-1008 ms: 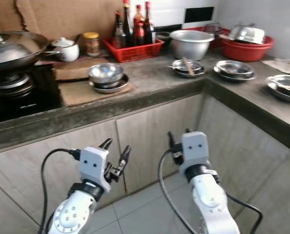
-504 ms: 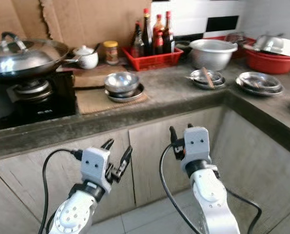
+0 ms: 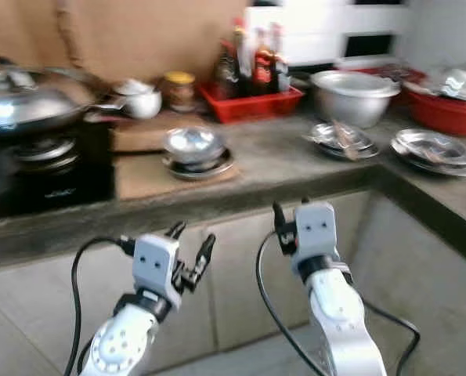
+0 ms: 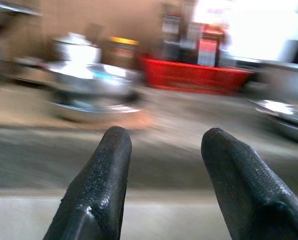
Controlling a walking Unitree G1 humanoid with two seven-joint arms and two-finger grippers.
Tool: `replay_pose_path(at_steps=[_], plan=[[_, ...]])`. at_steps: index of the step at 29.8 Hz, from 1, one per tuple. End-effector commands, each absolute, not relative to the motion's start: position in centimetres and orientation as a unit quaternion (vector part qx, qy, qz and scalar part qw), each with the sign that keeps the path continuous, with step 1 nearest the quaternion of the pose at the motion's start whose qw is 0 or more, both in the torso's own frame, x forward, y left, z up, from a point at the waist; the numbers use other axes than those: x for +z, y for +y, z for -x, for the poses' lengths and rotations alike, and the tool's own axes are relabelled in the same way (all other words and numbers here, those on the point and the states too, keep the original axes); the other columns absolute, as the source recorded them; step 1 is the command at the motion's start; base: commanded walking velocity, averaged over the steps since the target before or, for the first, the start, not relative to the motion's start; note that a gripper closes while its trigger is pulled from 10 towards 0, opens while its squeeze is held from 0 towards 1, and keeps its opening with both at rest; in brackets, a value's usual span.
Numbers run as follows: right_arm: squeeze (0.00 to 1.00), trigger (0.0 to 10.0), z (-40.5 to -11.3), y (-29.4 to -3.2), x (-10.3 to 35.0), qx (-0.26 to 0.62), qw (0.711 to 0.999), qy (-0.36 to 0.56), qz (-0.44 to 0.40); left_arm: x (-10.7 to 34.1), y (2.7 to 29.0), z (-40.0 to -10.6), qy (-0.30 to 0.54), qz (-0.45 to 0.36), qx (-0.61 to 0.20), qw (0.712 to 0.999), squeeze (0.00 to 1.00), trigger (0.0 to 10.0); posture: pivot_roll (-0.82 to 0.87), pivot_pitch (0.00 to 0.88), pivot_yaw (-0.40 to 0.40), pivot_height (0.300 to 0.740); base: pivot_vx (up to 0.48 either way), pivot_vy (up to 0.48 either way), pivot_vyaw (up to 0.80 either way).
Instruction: Kitchen organization
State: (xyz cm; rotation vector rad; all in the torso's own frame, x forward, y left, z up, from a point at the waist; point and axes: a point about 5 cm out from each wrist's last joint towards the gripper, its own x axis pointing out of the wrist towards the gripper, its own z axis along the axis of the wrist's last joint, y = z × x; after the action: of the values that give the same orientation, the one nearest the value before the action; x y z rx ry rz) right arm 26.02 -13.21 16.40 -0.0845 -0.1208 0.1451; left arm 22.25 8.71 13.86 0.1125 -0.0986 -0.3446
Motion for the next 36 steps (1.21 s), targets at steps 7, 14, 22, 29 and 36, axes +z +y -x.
replay_pose_path(at_steps=[7,14,22,29,36], plan=[[0.00,10.0,-26.7,-13.0,17.6,0.075,0.993,-0.083,0.034,14.1,9.1,-22.4,-0.053,-0.058,-0.162,0.984,0.00,10.0,0.05,0.000,-0.057,0.740,0.316,0.000,0.00],[0.00,10.0,-27.1,-13.0,18.0,0.080,0.992,-0.089,0.040,14.2,9.0,-22.4,-0.056,-0.057,-0.163,0.983,0.00,10.0,0.05,0.000,-0.057,0.740,0.317,0.000,0.00],[0.00,10.0,-27.6,-13.2,18.3,0.070,0.993,-0.088,0.027,14.2,9.1,-22.4,-0.052,-0.054,-0.156,0.985,0.00,10.0,0.05,0.000,-0.059,0.740,0.223,0.000,0.40],[0.00,10.0,-28.3,-13.7,18.8,0.063,0.994,-0.088,0.025,14.1,8.9,-22.4,-0.050,-0.054,-0.160,0.984,0.00,10.0,0.05,0.000,-0.061,0.740,0.000,0.000,0.00],[1.00,10.0,-29.3,-14.1,19.4,0.063,0.995,-0.072,0.004,14.1,8.8,-22.3,-0.050,-0.052,-0.163,0.984,0.00,10.0,0.05,0.000,-0.063,0.740,0.000,0.000,0.00]])
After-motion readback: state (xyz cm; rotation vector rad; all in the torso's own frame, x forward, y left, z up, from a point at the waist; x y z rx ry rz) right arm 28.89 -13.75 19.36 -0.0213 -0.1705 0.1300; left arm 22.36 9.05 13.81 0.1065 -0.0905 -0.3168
